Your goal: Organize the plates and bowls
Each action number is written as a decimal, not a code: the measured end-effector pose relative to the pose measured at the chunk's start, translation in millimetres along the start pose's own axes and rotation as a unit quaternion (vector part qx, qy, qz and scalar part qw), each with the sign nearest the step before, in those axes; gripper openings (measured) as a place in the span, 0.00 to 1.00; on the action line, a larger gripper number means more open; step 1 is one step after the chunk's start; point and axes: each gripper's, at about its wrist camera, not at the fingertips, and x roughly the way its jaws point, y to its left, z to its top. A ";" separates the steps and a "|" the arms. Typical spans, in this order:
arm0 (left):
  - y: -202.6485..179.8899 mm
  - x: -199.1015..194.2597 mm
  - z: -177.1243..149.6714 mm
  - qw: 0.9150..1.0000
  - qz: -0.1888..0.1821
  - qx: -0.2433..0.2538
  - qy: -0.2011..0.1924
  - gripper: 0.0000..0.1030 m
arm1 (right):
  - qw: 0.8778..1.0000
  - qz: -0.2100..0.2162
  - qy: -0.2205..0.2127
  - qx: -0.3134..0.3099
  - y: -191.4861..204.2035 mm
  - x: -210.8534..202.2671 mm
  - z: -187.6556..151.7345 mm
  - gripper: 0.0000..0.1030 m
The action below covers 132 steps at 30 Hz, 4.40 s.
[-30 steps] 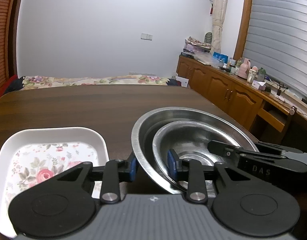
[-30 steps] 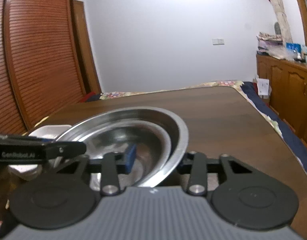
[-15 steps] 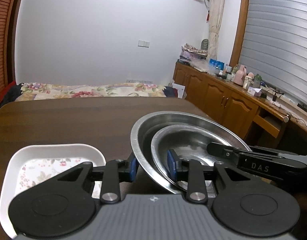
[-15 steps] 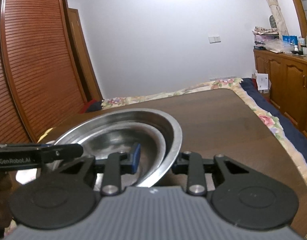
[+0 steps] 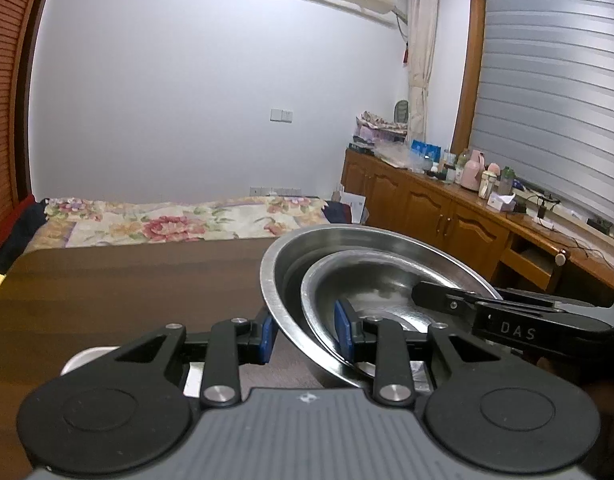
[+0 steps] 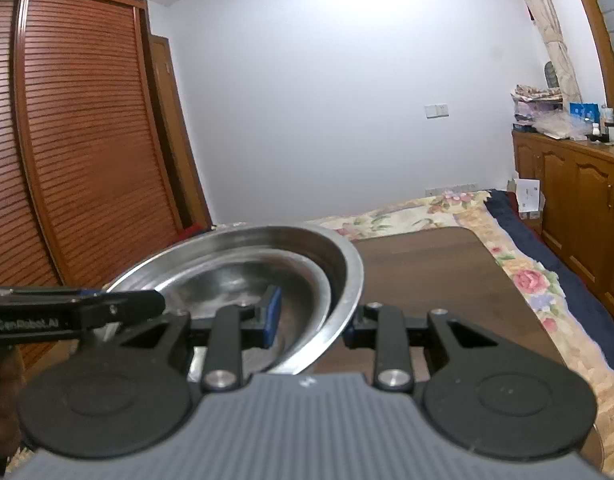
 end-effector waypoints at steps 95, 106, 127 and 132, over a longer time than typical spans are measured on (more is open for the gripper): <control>104.2 -45.2 -44.1 0.989 0.131 -0.054 0.035 0.29 | 0.993 0.087 0.067 -0.042 83.1 45.0 -24.3 0.37; 90.3 -68.6 -29.0 0.989 0.145 -0.033 0.009 0.39 | 0.996 0.059 0.031 -0.056 84.8 14.5 -10.3 0.51; 16.1 -112.7 -2.5 0.988 0.144 0.021 -0.049 1.00 | 0.997 0.002 -0.034 -0.069 80.6 -52.9 3.6 1.00; 0.6 -112.1 -5.1 0.986 0.160 0.021 -0.042 1.00 | 0.997 -0.019 -0.034 -0.060 74.7 -65.4 -0.9 1.00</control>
